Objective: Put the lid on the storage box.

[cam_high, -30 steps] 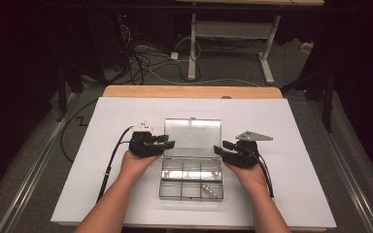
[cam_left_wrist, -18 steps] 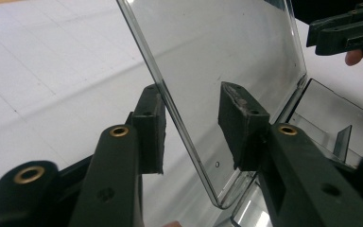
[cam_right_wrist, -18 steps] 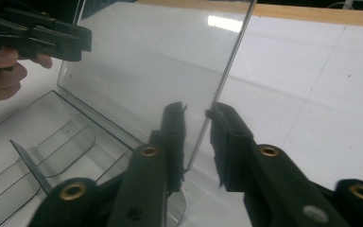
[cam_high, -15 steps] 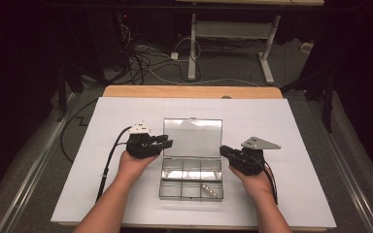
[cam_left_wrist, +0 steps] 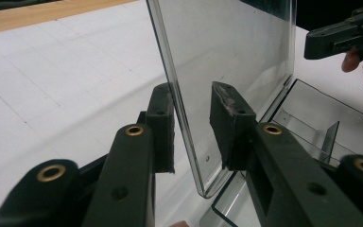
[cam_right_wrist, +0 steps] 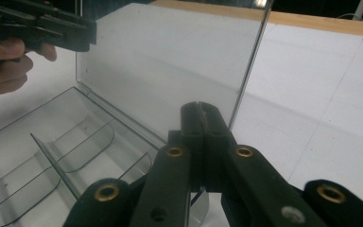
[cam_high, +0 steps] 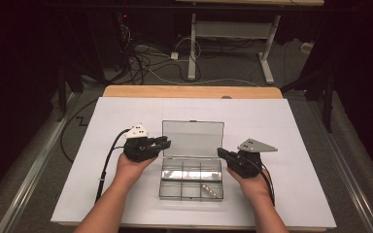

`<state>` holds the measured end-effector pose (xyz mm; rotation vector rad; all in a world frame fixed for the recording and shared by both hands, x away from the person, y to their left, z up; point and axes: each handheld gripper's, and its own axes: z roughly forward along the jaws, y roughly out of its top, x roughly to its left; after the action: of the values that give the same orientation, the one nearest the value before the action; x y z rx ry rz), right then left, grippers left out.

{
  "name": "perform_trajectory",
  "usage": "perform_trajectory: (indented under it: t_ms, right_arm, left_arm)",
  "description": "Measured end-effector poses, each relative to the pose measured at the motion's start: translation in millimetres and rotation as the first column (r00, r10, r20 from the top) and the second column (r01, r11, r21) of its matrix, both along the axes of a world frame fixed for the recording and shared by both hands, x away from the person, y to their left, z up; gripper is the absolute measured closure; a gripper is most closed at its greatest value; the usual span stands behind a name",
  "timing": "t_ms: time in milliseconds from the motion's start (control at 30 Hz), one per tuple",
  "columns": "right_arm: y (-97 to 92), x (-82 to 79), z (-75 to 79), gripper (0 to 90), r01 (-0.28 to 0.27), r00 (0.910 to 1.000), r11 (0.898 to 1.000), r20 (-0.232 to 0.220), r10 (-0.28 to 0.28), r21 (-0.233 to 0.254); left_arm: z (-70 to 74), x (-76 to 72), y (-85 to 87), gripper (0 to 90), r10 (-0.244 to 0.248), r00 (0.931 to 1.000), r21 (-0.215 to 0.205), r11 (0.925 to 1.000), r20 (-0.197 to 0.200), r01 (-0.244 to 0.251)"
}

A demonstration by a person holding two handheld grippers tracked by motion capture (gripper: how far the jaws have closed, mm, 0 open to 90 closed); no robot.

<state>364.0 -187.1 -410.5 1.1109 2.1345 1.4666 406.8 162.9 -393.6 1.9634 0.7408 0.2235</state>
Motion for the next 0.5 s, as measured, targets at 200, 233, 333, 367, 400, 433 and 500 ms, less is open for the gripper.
perform_trajectory:
  t_ms: [200, 233, 333, 367, 400, 433, 500]
  right_arm:
    - [3.4, -2.2, 1.8, 90.0, -0.009, 0.9999, 1.000, 0.008, 0.009, -0.009]
    - [4.0, -2.9, 2.5, 90.0, -0.010, 0.9999, 1.000, 0.010, 0.010, -0.010]
    - [5.6, -5.2, 4.3, 90.0, -0.013, 0.9998, 1.000, 0.013, 0.013, -0.015]
    - [6.1, -5.8, 4.6, 90.0, -0.014, 0.9998, 1.000, 0.013, 0.014, -0.014]
    - [6.6, -6.6, 5.1, 90.0, -0.016, 0.9998, 1.000, 0.013, 0.016, -0.015]
    - [7.0, -7.4, 5.4, 90.0, -0.017, 0.9997, 1.000, 0.016, 0.017, -0.016]
    - [7.8, -9.0, 5.8, 90.0, -0.012, 0.9998, 1.000, 0.015, 0.012, -0.015]
  left_arm:
    - [1.8, -4.2, 1.0, 69.4, -0.010, 0.9999, 0.002, 1.0000, 0.012, 0.010]
    - [2.3, -5.2, 0.8, 69.4, -0.011, 0.9998, 0.001, 0.9999, 0.015, 0.011]
    - [3.6, -7.9, 0.4, 69.5, -0.012, 0.9996, 0.007, 0.9999, 0.025, 0.012]
    - [3.8, -9.0, 0.4, 69.4, -0.013, 0.9995, 0.008, 0.9999, 0.028, 0.013]
    - [4.0, -10.5, 0.5, 69.5, -0.012, 0.9995, 0.008, 0.9999, 0.030, 0.012]
    - [4.0, -11.5, 0.9, 70.1, -0.014, 0.9994, 0.008, 0.9999, 0.031, 0.014]
    - [4.3, -13.8, 1.1, 70.1, -0.017, 0.9993, 0.010, 0.9998, 0.034, 0.016]
